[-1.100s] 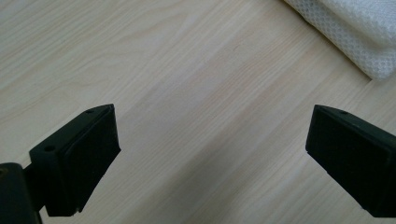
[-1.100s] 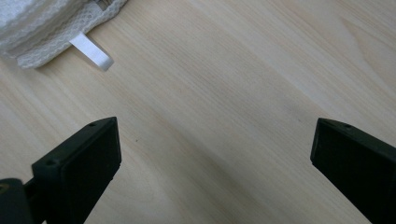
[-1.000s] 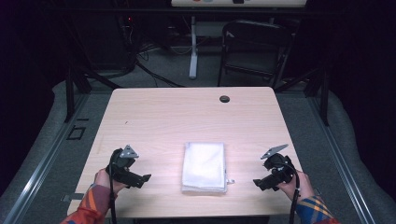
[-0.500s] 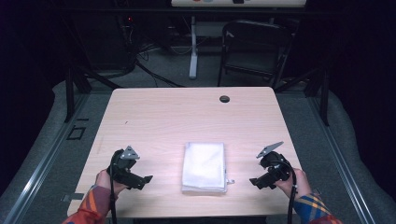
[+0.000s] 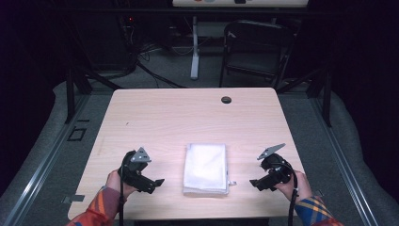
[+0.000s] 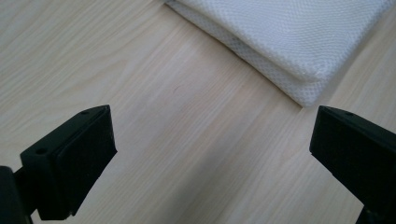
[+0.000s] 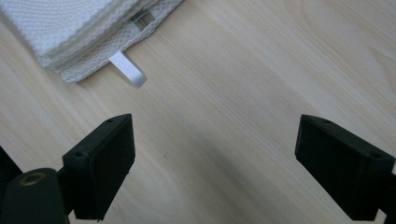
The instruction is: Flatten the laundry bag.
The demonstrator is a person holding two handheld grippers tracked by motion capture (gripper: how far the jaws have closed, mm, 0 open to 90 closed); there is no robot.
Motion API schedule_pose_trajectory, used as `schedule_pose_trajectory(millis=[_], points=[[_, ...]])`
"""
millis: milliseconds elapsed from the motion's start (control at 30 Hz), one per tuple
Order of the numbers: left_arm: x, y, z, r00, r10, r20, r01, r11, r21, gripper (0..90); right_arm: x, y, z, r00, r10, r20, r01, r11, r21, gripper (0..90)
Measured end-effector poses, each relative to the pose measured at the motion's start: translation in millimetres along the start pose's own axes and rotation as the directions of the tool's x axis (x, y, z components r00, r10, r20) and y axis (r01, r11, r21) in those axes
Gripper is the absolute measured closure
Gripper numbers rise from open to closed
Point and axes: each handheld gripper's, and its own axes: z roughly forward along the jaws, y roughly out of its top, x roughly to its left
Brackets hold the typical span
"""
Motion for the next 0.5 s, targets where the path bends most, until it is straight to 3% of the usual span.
schedule_pose_trajectory(millis=[200,500], points=[[-13.6,11.1,4.7,0.9988,0.046,0.018,-0.046,0.9989,-0.008,1.0,3.7,-1.5,1.8,0.9997,-0.014,-0.022,0.014,0.9999,0.006,12.9],[-22.4,21.1,14.1,0.9960,0.075,0.048,-0.075,0.9972,-0.006,1.3,5.9,0.4,3.8,0.9995,-0.015,-0.026,0.016,0.9997,0.021,13.3]])
